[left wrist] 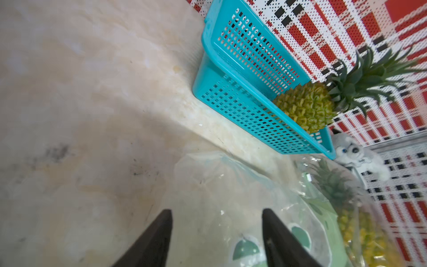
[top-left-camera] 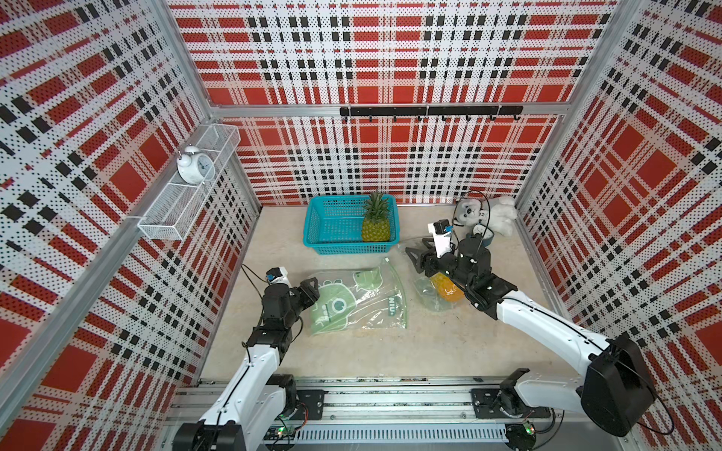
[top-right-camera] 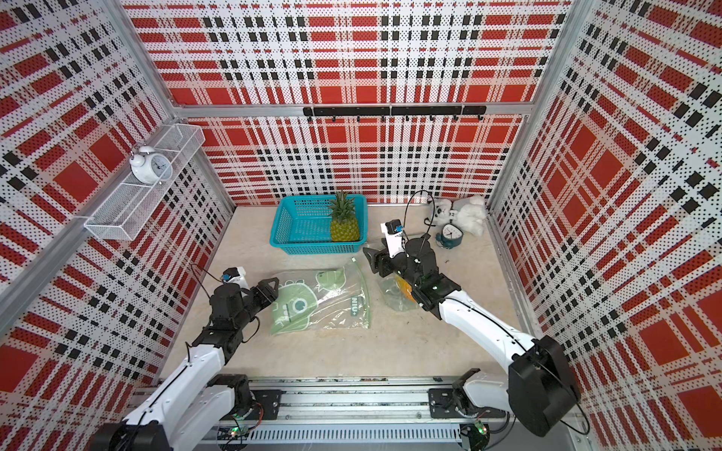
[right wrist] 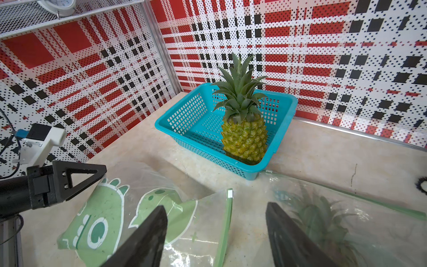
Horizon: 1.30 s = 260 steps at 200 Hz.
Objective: Open the zip-top bag and take out the pineapple
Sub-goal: Place the zipper food storage bag at the center of the board.
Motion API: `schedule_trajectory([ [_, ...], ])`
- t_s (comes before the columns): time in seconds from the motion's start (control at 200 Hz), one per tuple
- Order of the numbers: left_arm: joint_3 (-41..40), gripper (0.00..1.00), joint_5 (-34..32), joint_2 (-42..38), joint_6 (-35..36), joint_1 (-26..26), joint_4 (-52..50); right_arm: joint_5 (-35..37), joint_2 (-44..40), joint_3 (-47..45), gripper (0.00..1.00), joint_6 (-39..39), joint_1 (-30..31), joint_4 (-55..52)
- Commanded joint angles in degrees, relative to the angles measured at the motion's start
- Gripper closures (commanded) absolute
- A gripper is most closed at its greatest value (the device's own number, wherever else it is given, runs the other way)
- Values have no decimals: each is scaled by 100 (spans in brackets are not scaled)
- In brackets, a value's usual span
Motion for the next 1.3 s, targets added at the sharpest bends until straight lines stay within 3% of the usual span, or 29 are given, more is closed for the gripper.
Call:
schedule_trajectory([
  [0.0, -36, 67, 242, 272, 61, 17, 458, 177, -166, -99, 28, -82, 47, -82],
  [0.045, 7, 74, 219, 363, 116, 37, 448, 201, -188, -107, 28, -108, 47, -105],
  [0.14, 98, 100, -6, 478, 198, 104, 317, 290, -231, -133, 28, -160, 47, -176],
  [0.21, 234, 100, -433, 442, 286, 181, 9, 399, -259, -152, 28, -191, 47, -247],
  [0.441, 505, 100, -2882, -246, 341, 357, -852, 1176, -438, -290, 28, -297, 3, -610],
  [0.566, 429, 100, -3545, -482, 407, 572, -968, 1532, -535, -380, 27, -239, -121, -804],
  [0.611, 423, 93, -3611, -522, 344, 692, -989, 1592, -590, -438, 27, -202, -183, -840],
  [0.671, 446, 68, -3648, -565, 292, 833, -972, 1552, -652, -490, 27, -191, -301, -875],
  [0.772, 694, 57, -3632, -588, 399, 910, -1004, 1357, -663, -522, 27, -175, -503, -961],
  [0.862, 1085, 37, -3365, -574, 585, 910, -1142, 1203, -558, -455, 27, -150, -678, -1117],
  [0.922, 1347, 32, -2767, -525, 743, 903, -1168, 1066, -449, -388, 27, -164, -811, -1186],
  [1.002, 1646, 31, -1702, -349, 746, 819, -1167, 748, -200, -232, 28, -190, -1034, -1304],
  [1.052, 1820, 31, -1362, -180, 683, 575, -1231, 647, 10, -39, 28, -227, -1132, -1501],
  [1.298, 2164, 26, -1413, 476, 339, -1715, -1030, 518, 1060, 914, 27, -668, -1320, -2441],
])
